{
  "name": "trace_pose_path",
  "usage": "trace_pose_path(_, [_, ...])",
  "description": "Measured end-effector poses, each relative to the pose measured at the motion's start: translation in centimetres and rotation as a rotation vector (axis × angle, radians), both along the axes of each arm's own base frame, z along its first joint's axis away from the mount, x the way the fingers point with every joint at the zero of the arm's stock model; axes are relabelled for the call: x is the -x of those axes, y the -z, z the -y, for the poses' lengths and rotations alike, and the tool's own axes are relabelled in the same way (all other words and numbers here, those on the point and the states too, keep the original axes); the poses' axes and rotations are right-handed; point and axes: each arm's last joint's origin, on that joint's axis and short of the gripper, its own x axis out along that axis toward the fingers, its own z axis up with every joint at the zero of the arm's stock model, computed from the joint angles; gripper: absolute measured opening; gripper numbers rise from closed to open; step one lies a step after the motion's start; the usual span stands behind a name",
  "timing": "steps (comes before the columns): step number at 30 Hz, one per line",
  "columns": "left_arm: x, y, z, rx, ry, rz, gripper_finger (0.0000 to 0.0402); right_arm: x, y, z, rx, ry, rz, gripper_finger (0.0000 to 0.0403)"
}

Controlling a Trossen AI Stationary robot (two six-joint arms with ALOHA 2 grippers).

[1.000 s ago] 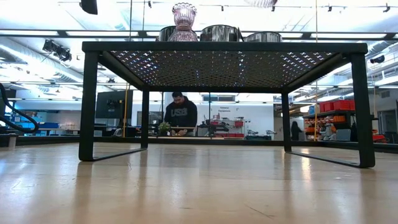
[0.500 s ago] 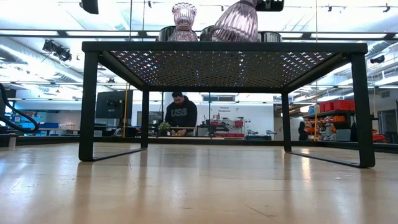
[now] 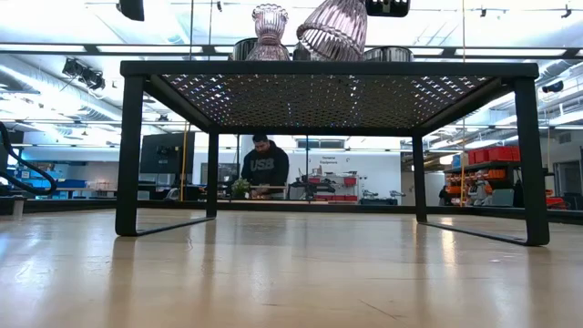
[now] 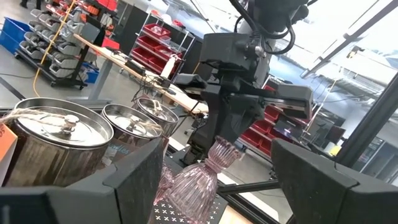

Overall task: Pick & Place candle stick holders
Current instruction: Put the pink glass candle holder on the shelf aligned with the other glass candle holder

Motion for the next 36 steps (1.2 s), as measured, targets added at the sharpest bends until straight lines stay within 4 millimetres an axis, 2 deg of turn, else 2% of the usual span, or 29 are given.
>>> trace_pose_path(12, [0.0, 0.0, 0.0, 0.001, 0.001, 0.001, 0.0298, -0.5, -0.3, -0.1, -0.003, -0.010, 0.063, 0.0039])
trace_pose_path(22, [0.0, 0.0, 0.0, 0.002, 0.001, 0.001, 0.0298, -0.4, -0.2, 0.2, 0.017, -0.021, 0.052, 0.0047])
trace_pose_path(36, [0.0, 0.0, 0.0, 0.003, 0.001, 0.002, 0.0298, -0.7, -0.4, 1.0, 0.054, 0.018, 0.089, 0.0086])
